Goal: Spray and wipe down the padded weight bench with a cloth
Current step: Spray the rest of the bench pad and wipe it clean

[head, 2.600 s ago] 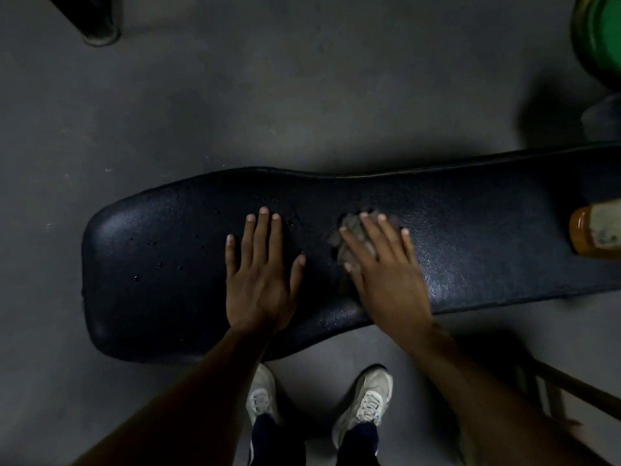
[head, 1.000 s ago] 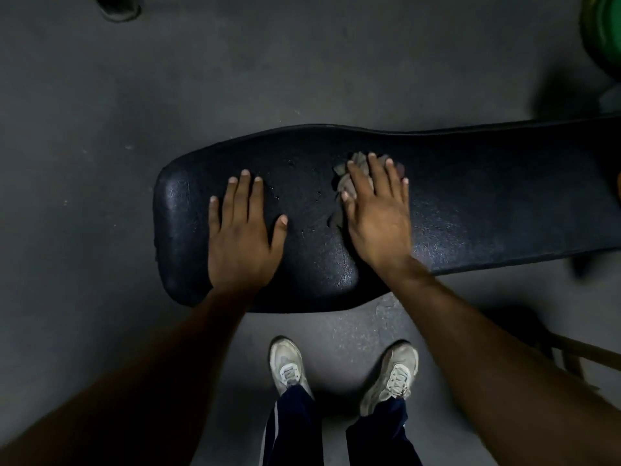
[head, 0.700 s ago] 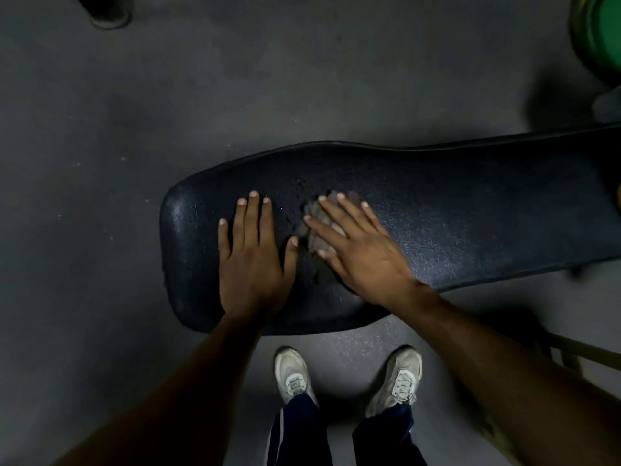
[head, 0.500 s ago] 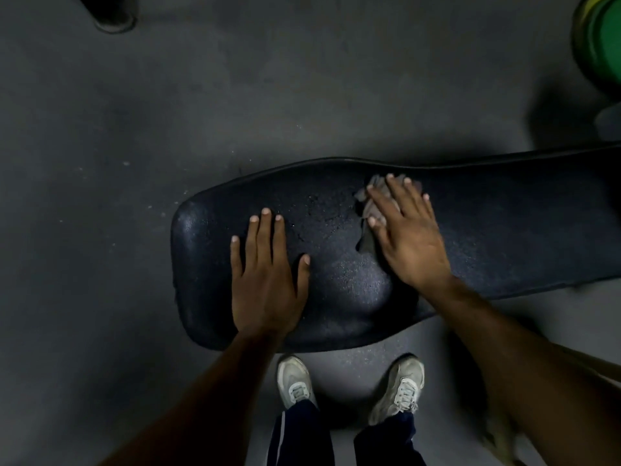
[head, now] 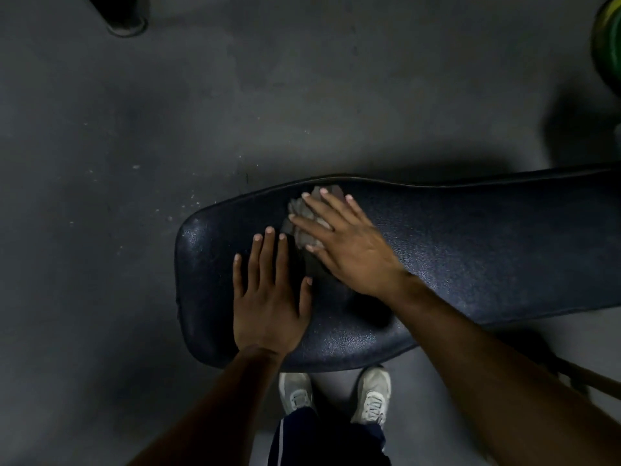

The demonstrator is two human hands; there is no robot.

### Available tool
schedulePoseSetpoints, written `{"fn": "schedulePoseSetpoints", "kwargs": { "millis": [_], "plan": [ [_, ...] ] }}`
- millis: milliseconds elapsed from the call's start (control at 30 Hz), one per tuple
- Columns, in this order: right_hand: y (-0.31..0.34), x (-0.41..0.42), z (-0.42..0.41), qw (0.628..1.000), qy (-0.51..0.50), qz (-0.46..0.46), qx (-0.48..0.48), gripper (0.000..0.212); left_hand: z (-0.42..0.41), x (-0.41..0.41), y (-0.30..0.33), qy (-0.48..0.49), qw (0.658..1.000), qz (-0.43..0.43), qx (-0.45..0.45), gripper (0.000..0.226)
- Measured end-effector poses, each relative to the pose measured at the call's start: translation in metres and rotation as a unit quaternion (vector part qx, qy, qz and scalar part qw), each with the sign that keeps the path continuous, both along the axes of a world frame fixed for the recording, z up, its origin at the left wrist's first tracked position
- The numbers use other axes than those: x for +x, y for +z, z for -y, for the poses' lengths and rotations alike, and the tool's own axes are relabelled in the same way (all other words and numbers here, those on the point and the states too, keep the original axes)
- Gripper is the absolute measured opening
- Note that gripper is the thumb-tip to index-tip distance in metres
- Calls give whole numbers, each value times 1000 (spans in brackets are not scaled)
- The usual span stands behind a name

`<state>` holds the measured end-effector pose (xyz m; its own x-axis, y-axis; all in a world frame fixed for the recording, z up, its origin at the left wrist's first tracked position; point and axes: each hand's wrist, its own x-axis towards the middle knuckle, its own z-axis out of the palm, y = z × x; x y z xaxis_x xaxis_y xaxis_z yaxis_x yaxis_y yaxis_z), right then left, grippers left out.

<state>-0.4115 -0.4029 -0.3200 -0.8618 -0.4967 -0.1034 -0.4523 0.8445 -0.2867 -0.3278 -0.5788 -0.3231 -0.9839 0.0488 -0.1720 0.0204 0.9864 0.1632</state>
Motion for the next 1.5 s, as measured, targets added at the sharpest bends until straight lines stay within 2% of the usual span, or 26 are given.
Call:
{"fn": "schedulePoseSetpoints", "kwargs": {
  "millis": [67,133,233,300,467,600,733,833,967,1100,1300,1400,1500],
  "plan": [
    [-3,-2,-27,1000,-24,-5,0,55,1,1,-1,4,1000,2,4,74],
    [-5,-12,-42,995,-97,0,-16,53,0,0,-2,6,1000,6,3,74],
    [-3,-29,-28,984,-175,-7,-22,50,-1,0,-2,10,1000,2,-6,74],
    [-2,-35,-8,983,-185,-16,-16,50,-2,0,0,14,1000,-2,-8,73],
    [-4,-10,17,993,-113,-19,-3,54,-2,0,-2,8,1000,1,-16,72],
    [0,54,-3,999,-54,2,-7,56,-1,1,-3,7,1000,-10,-14,71],
    [3,101,-44,999,-13,4,49,59,-1,2,-2,8,1000,-20,0,70],
    [-2,94,-64,992,-117,-2,35,57,0,4,-4,4,1000,-23,6,69],
    [-1,78,-39,966,-259,3,-14,54,0,2,-4,6,999,-32,4,68],
    [1,97,3,970,-242,0,-35,55,-1,3,-4,-1,999,-46,5,69],
    [-2,184,20,985,-172,11,-29,55,2,5,-3,-13,997,-68,17,66],
    [-1,207,3,975,-223,6,-11,55,4,5,-5,-13,997,-68,41,66],
    [6,201,-8,947,-321,20,-18,53,10,4,-5,-6,993,-67,94,65]
  ]
}}
